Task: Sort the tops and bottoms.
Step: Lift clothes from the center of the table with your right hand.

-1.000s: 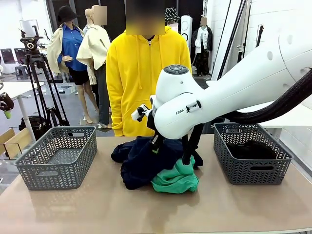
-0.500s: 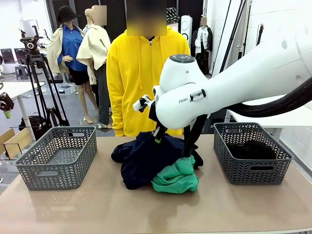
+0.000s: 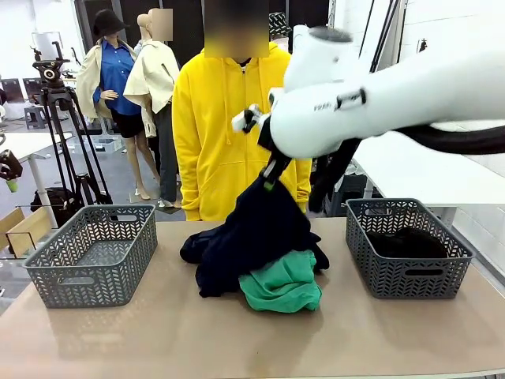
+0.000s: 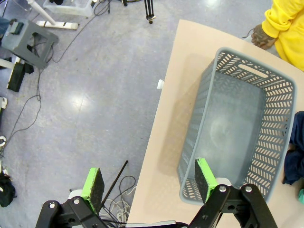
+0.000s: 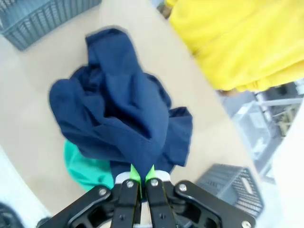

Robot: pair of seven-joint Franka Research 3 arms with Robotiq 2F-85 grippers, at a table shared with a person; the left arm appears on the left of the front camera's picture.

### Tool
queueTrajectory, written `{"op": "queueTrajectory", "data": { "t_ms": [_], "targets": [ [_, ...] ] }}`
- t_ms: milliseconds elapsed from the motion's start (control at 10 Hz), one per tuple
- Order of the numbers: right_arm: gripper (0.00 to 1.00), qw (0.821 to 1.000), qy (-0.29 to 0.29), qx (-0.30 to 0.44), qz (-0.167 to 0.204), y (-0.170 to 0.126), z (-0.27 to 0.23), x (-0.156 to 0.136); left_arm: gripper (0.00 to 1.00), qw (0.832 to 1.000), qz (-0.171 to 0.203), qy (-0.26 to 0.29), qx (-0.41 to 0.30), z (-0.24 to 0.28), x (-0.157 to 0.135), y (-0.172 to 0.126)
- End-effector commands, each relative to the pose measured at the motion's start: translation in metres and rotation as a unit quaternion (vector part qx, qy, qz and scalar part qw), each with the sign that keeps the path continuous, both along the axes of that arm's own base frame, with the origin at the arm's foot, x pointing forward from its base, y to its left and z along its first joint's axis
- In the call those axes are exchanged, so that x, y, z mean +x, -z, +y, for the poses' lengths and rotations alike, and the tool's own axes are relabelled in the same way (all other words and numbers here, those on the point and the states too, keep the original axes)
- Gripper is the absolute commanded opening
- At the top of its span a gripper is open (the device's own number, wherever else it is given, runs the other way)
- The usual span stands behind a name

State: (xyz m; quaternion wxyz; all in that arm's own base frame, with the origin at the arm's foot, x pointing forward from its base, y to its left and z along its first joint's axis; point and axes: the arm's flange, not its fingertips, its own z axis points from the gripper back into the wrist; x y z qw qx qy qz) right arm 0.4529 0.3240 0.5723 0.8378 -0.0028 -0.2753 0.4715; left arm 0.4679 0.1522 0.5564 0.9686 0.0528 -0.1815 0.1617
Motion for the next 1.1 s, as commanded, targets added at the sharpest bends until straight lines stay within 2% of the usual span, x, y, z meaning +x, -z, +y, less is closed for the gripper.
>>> {"op": "queueTrajectory", "data": {
  "t_ms": [0, 200, 400, 700, 800, 1000],
  "targets": [
    [0.0, 0.999, 0.0, 0.021, -0.047, -0.056, -0.011, 0.0, 1.0, 1.0, 0.002, -0.001, 0.006, 0.0, -0.001, -0.002],
    [0.0, 0.993, 0.004, 0.038, -0.112, -0.118, -0.008, -0.005, 1.0, 1.0, 0.002, -0.001, 0.006, 0.0, -0.001, -0.002],
    [0.0, 0.986, 0.017, 0.05, -0.16, -0.171, -0.014, -0.006, 1.0, 1.0, 0.002, -0.001, 0.006, 0.0, -0.001, -0.002],
    [0.0, 0.975, 0.04, 0.063, -0.211, -0.232, -0.028, -0.011, 1.0, 1.0, 0.002, -0.001, 0.006, 0.0, -0.001, -0.002],
    [0.0, 0.967, 0.05, 0.067, -0.242, -0.251, -0.032, -0.015, 1.0, 1.0, 0.002, -0.001, 0.006, 0.0, -0.001, -0.002],
    [0.0, 0.959, 0.066, 0.064, -0.269, -0.275, -0.037, -0.026, 1.0, 1.0, 0.002, -0.001, 0.006, 0.0, -0.001, -0.002]
  ]
}}
